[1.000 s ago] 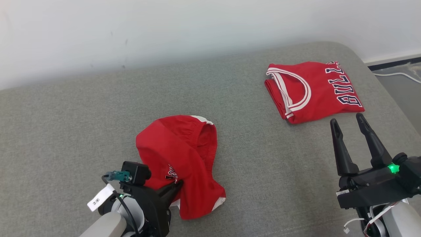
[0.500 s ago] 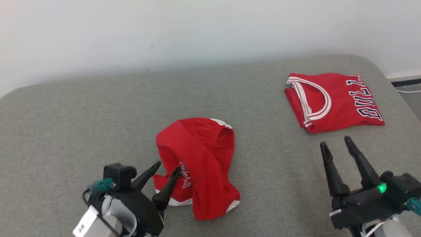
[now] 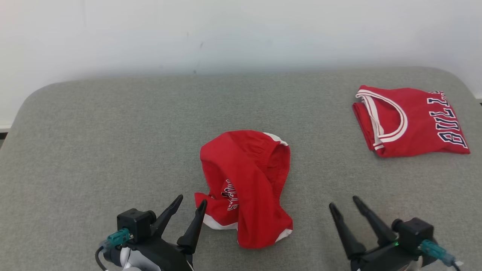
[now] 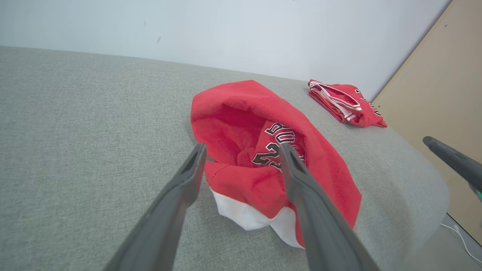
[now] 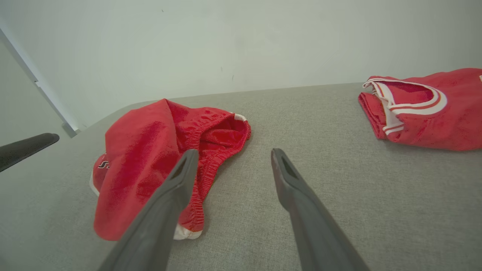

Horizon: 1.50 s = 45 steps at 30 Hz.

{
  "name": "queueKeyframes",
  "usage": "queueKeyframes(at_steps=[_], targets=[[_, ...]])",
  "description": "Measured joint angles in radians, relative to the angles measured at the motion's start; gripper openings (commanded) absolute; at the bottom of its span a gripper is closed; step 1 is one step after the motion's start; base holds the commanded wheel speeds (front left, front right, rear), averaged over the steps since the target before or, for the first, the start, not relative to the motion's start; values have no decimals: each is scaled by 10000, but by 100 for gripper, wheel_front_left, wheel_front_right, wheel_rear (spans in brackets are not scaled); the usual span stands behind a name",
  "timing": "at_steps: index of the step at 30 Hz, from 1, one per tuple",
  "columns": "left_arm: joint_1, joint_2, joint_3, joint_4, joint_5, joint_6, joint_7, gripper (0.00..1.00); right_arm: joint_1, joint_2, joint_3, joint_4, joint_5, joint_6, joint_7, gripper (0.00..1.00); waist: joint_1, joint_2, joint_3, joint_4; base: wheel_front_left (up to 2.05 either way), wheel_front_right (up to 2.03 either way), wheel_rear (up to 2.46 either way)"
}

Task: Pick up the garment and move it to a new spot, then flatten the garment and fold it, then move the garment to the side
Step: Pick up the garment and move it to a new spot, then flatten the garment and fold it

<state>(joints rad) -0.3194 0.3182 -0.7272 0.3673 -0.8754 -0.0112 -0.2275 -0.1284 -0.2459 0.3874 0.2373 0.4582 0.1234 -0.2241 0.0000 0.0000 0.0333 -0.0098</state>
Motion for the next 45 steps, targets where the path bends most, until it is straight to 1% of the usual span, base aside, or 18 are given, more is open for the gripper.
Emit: queueKeyframes(at_steps=[6,11,21,29,32,33,34,35,36,42,45], targets=[[12,-36,21,-247,150,38,-48,100,-228,-130,1235,869,479,2,648,100,0,0,86,282,0,0,0],[12,-31,102,-477,232,123,-123,100,-529,-249,2008,1555,796,2,1141,100,0,0,151,550,0,0,0],[109,15,272,-792,326,142,-167,100,-1237,-244,2704,2428,1649,2,1532,100,0,1,353,865,0,0,0],[123,38,368,-911,435,197,-213,100,-1729,92,3068,3037,2272,2,1710,100,0,0,548,1104,0,0,0],[122,36,399,-924,577,196,-217,100,-1959,121,3273,3369,2429,2,1787,100,0,0,618,1237,0,0,0],[132,44,422,-926,585,197,-217,100,-2034,134,3350,3438,2476,2,1791,94,0,0,626,1266,0,0,0],[134,46,428,-920,585,196,-217,100,-2098,138,3404,3480,2476,2,1787,44,1,1,633,1290,0,0,0],[147,52,449,-928,585,197,-217,100,-2161,151,3463,3503,2476,2,1785,17,0,0,636,1314,0,0,0],[159,63,464,-926,585,197,-217,100,-2217,169,3492,3524,2477,2,1774,0,1,0,637,1325,0,0,0],[263,113,583,-924,581,199,-219,100,-2540,58,3402,3664,2667,2,1390,0,1,0,608,1276,0,0,0],[455,150,529,-878,575,186,-221,100,-2789,-90,3010,3570,2838,2,811,0,0,0,574,1112,0,0,0]])
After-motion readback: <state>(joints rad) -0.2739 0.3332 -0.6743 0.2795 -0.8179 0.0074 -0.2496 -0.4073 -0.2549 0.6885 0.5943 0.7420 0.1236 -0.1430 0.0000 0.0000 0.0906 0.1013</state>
